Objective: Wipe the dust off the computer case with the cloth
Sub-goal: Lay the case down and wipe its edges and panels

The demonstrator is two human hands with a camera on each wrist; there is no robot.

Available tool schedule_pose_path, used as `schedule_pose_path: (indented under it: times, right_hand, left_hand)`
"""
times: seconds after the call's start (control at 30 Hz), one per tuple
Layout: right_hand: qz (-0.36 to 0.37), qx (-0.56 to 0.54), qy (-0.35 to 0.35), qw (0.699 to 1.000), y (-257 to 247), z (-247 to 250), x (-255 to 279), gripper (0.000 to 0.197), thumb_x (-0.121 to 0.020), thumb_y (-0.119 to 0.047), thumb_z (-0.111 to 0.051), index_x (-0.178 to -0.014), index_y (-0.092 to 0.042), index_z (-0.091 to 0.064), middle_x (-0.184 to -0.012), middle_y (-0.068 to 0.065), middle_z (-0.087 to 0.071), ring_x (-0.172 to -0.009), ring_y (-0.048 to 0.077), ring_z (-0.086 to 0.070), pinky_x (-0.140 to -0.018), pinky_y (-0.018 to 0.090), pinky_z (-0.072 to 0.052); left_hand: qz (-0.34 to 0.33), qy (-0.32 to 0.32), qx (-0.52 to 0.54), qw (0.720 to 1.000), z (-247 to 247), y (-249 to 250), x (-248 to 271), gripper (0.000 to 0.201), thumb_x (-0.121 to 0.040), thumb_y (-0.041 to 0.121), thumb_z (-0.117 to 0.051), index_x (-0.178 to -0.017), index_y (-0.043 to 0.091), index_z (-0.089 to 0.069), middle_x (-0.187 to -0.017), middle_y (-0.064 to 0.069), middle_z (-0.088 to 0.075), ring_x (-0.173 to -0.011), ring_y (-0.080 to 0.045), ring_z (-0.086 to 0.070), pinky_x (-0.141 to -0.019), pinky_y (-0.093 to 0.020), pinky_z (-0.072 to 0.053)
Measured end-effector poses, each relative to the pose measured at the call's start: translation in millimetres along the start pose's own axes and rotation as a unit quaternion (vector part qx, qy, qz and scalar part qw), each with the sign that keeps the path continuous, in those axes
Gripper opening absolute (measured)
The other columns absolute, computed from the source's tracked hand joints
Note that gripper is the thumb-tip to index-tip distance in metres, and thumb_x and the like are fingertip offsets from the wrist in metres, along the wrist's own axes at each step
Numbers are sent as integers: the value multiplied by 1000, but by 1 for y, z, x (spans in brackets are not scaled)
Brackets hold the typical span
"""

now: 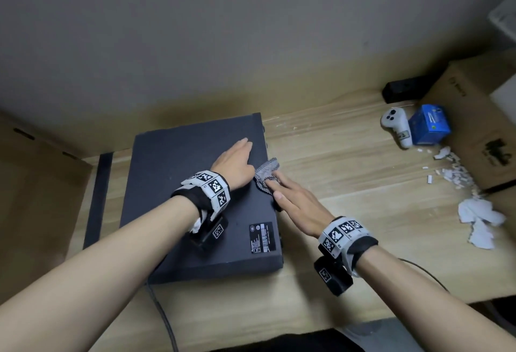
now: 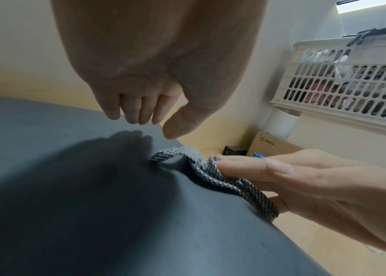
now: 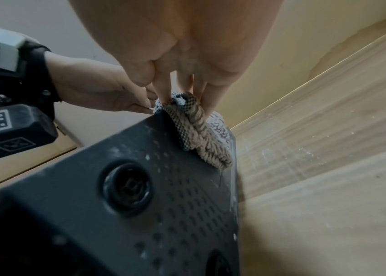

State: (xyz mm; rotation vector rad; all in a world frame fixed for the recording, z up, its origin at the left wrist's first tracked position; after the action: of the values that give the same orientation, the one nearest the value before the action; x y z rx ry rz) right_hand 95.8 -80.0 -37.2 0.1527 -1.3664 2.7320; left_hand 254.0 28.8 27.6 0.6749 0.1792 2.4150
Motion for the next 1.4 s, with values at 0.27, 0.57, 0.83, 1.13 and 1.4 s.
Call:
schedule_pose_path:
  times: [0.27, 0.57, 0.83, 1.13, 1.4]
  right_hand:
    - [-28, -76, -23, 996, -6, -21, 31, 54, -106, -41, -30, -155, -19, -26, -165, -7, -6, -150, 2, -7, -123, 26, -10]
    - [-107, -381, -56, 917, -14, -7, -17, 63, -101, -55, -26, -157, -26, -17, -159, -20, -17, -145, -6, -15, -119, 23, -11]
    - [-103, -542, 4, 834, 1, 27, -102, 45, -108, -35, -24, -148, -18, -34, -128, -29, -51, -103, -23, -53, -83, 0, -41]
    - [-111, -562, -15, 819, 28, 36, -171, 50, -108, -40, -23, -149, -14, -38, -136, -12, -54, -116, -8, -56, -99, 10, -42]
    - [-185, -455, 0, 871, 52, 20, -164, 80, -95, -71, -30, -158, -25, -12, -160, -19, -3, -146, -4, -3, -122, 27, 0]
  left_hand:
    - [-18, 11, -2, 1000, -10, 9, 6, 64, -85, 7, -43, -147, 8, -28, -163, -2, -6, -150, -17, -7, -118, -38, -21]
    - [-30, 1, -11, 999, 4, 18, -26, 68, -85, 1, -41, -151, 9, -24, -163, -3, -7, -149, -19, -10, -119, -37, -19]
    - [-22, 28, 8, 999, 31, 26, -73, 59, -87, 15, -50, -142, 5, -33, -156, -9, -25, -141, -27, -31, -112, -37, -28]
    - [-26, -117, -103, 987, 42, 14, -119, 133, -61, 54, -83, -154, 10, 2, -163, -6, -4, -150, -16, 0, -121, -38, 1]
    - [-29, -109, -111, 987, 39, 15, -121, 140, -57, 42, -89, -153, 10, 8, -163, -7, 3, -150, -18, 2, -121, -32, -2]
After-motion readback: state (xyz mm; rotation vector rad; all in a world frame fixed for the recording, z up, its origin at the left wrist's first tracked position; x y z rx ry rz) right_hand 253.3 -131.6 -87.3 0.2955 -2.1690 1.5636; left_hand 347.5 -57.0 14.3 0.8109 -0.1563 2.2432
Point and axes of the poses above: each hand's wrist, its own x-axis away from the middle knuckle, its own z-axis out of the back of the hand, y = z × x, the point moved 3 cm from there along -x, towards the middle knuckle
